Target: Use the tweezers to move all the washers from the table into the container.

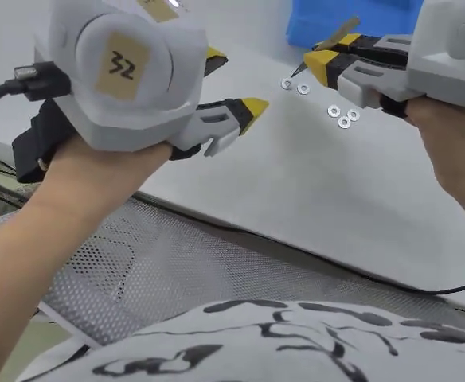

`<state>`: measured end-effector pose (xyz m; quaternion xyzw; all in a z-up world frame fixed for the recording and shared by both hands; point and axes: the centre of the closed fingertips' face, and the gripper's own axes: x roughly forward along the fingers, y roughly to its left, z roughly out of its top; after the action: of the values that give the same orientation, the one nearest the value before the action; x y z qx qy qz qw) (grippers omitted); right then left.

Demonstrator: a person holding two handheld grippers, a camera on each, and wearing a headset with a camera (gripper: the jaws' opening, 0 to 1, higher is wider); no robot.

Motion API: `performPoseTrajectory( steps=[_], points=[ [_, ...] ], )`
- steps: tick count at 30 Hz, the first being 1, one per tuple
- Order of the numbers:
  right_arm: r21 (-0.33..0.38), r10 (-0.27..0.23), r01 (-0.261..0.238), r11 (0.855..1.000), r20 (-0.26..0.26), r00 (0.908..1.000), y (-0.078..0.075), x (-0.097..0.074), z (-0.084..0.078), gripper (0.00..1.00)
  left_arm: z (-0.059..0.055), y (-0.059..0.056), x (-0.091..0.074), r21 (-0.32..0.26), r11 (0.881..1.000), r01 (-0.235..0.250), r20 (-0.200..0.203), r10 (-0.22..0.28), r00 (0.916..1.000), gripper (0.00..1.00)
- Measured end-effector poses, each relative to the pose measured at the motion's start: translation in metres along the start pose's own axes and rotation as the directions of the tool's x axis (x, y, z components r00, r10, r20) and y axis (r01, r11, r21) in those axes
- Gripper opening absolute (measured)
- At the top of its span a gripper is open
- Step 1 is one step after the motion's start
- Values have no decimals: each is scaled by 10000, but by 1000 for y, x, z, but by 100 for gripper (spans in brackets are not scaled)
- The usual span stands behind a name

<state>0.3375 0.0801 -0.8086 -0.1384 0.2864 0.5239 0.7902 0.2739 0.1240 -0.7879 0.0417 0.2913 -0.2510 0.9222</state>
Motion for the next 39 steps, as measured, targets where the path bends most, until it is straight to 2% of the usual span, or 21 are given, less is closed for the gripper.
performPoseTrajectory(
  steps=[6,9,12,15,16,18,20,21,22,24,26,27,28,29,30,31,33,35,36,37,39],
  points=[
    [-147,109,-111,9998,-171,9998,4,-1,-1,2,5,0,1,103,9999,96,35,-96,9999,32],
    [-488,193,-204,9986,-235,9995,9,-2,-1,2,17,-4,4,313,9989,337,219,-344,9992,28],
    [-971,309,-354,9946,-469,9984,15,-1,-5,2,37,-12,11,1175,9894,856,502,-920,9945,28],
    [-1425,744,-837,9862,-694,9948,25,-3,-6,2,46,-23,21,1915,9675,1652,592,-1794,9820,27],
    [-1530,781,-889,9842,-752,9941,26,-3,-6,2,49,-27,24,2150,9547,2059,549,-2223,9734,26],
    [-1962,968,-1135,9740,-928,9910,28,-4,-6,2,53,-32,28,2590,9322,2529,526,-2750,9600,22],
    [-2129,1069,-1264,9689,-1008,9891,29,-5,-6,2,59,-34,30,2780,9203,2752,682,-3047,9500,19],
    [-2209,1126,-1327,9662,-1015,9884,29,-4,-6,2,60,-37,31,3030,9039,3020,590,-3341,9407,18],
    [-2221,1165,-1370,9654,-1028,9879,30,-4,-6,2,60,-37,33,3097,9008,3042,530,-3358,9404,17],
    [-2297,1200,-1418,9629,-1066,9870,31,-4,-7,2,61,-41,37,3540,8764,3265,469,-3653,9297,14],
    [-2382,1166,-1398,9611,-1089,9872,32,-4,-6,2,63,-41,40,3731,8711,3194,618,-3668,9282,5],
    [-2391,1107,-1334,9618,-1060,9882,31,-4,-5,2,62,-45,38,3995,8470,3509,484,-4017,9145,3],
    [-2426,1095,-1321,9611,-1045,9885,31,-4,-5,2,63,-48,37,4213,8328,3590,547,-4185,9066,2],
    [-2389,1052,-1262,9628,-990,9895,30,-5,-4,2,64,-44,36,4189,8462,3293,704,-3918,9173,2],
    [-2381,1032,-1230,9634,-937,9902,30,-5,-3,3,63,-45,34,4380,8347,3339,642,-3995,9145,1],
    [-2374,1015,-1203,9639,-901,9907,29,-5,-3,4,63,-45,33,4391,8343,3333,606,-3977,9155,1],
    [-2431,1032,-1203,9625,-819,9913,29,-6,-2,4,62,-45,30,4634,8209,3338,523,-4014,9144,0],
    [-2464,1122,-1296,9605,-836,9902,32,-6,-2,7,61,-45,28,4705,8153,3375,472,-4052,9130,0],
    [-2428,1188,-1371,9603,-884,9890,34,-6,-2,6,61,-43,28,4884,8102,3241,440,-3939,9181,0],
    [-2423,1189,-1359,9606,-832,9894,35,-6,-1,6,62,-43,27,4878,8073,3321,368,-3992,9161,0],
    [-2524,1133,-1299,9589,-794,9904,36,-8,0,6,63,-42,26,4714,8124,3434,377,-4075,9124,0]
  ],
)
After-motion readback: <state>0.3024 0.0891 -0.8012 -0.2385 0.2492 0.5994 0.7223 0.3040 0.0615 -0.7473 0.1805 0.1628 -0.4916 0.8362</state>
